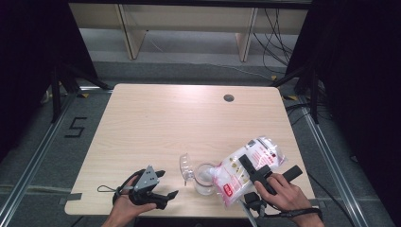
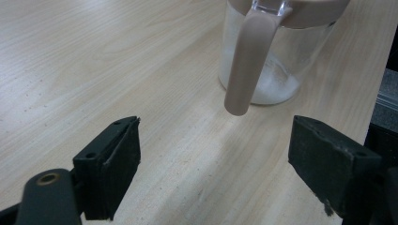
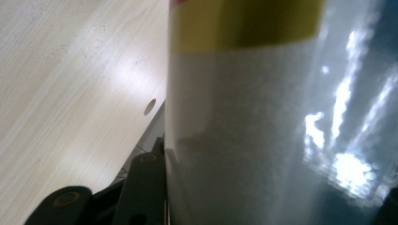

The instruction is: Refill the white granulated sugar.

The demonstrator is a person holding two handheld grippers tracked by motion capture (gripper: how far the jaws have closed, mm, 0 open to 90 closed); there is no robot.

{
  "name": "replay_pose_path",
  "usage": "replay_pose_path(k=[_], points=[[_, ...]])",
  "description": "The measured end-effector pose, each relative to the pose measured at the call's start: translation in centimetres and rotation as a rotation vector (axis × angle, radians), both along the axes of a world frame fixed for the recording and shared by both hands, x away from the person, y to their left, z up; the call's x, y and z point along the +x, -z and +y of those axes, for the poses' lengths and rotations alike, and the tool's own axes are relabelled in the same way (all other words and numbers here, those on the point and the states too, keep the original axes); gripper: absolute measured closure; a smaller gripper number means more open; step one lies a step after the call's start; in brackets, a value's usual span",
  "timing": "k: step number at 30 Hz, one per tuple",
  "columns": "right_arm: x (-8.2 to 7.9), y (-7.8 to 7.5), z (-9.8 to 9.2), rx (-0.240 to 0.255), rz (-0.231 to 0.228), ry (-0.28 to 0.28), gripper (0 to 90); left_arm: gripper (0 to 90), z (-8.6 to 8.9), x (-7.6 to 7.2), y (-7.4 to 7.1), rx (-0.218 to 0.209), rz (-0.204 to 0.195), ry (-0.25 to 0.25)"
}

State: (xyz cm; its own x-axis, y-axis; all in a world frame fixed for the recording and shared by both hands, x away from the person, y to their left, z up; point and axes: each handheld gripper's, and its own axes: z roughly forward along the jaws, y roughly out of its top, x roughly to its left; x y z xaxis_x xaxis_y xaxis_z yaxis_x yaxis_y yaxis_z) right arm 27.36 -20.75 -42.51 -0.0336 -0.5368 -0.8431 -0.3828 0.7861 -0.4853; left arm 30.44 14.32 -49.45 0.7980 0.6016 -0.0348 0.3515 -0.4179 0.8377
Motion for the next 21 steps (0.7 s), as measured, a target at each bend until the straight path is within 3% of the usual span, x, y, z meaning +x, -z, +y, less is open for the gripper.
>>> replay_pose_path(k=[6,7,15,17,21], points=[[0.06,0.05,-0.04,0.002,0.001,-0.006,63.1,17.1,-0.06,-0.1,-0.01,-0.021,0.005,0.0],[0.1,0.29,-0.09,0.036,0.001,-0.016,63.2,17.1,-0.06,-0.1,-0.01,-0.021,0.005,0.0],[0.09,0.02,0.02,0.015,0.001,-0.023,63.9,17.0,-0.02,-0.07,-0.03,-0.016,0.003,-0.003],[-0.01,0.15,-0.16,0.035,-0.001,-0.011,64.1,17.1,-0.04,-0.07,-0.03,-0.017,0.0,0.002],[-0.08,-0.13,-0.07,0.008,-0.012,-0.016,64.3,17.0,-0.06,-0.11,-0.03,-0.02,0.004,-0.001]])
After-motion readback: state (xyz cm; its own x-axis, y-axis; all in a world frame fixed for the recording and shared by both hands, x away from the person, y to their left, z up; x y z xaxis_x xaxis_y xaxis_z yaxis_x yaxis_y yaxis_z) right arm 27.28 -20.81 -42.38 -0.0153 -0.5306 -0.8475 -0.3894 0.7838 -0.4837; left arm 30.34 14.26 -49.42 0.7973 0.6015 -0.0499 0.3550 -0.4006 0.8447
